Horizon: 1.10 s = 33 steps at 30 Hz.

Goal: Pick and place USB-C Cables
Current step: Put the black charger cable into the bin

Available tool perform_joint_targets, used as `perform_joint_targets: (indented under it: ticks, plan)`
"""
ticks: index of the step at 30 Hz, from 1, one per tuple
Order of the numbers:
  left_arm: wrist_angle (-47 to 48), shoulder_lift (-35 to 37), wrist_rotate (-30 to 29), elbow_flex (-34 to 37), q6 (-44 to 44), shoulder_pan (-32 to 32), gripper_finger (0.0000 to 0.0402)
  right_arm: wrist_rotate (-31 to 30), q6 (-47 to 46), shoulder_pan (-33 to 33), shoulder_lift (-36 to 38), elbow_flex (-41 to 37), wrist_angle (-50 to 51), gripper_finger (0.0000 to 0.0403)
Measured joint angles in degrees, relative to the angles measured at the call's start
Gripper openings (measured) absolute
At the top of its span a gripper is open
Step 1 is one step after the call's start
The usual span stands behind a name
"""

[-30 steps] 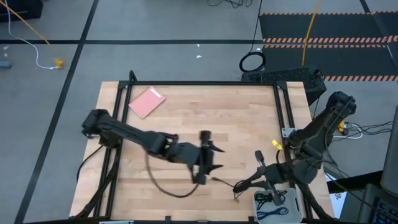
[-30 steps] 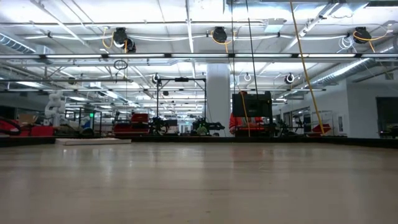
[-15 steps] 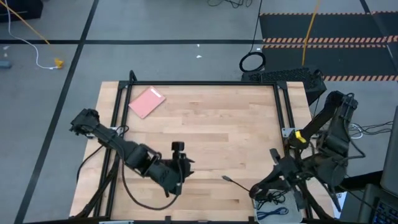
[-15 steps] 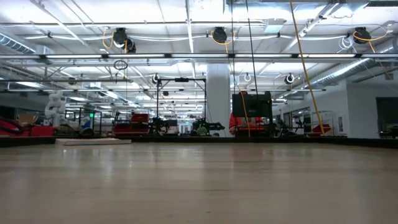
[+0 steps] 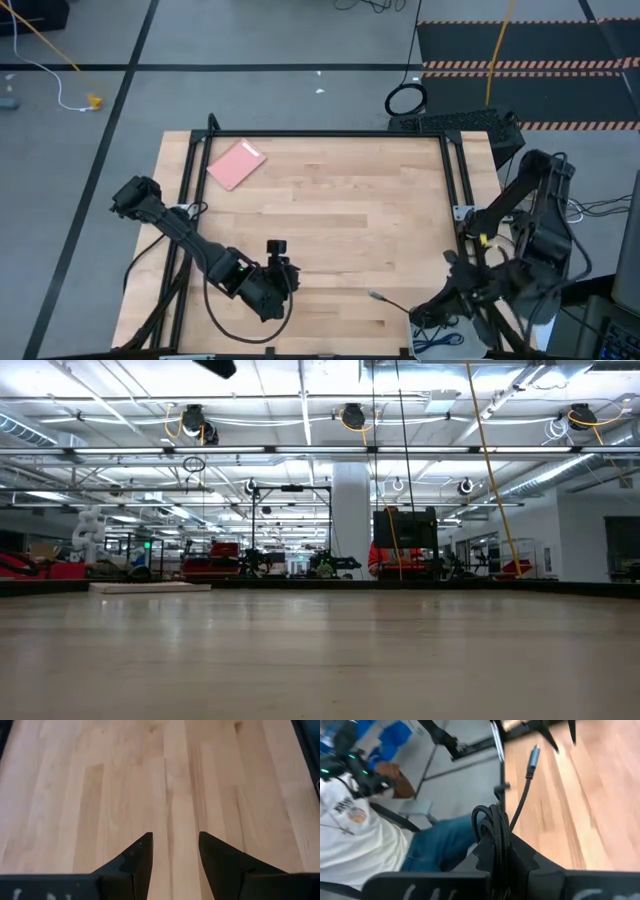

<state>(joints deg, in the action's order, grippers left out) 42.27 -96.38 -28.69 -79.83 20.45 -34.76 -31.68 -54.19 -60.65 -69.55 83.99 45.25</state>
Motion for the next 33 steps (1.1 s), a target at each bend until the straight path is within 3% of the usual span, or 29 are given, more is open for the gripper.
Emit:
perform_joint_targets:
  ticks: [17,33]
  plan:
    - [-8.4,0.0,0.0,0.5,-1.6,0.0,0.0161,0.2,-15.0,-6.3,-10.6,0.0,5.8,0.0012]
    - [-11.2,0.0,0.0,0.5,-4.1,0.0,0.0161,0.2,-21.8,-8.2,-16.0,0.0,16.2,0.0012]
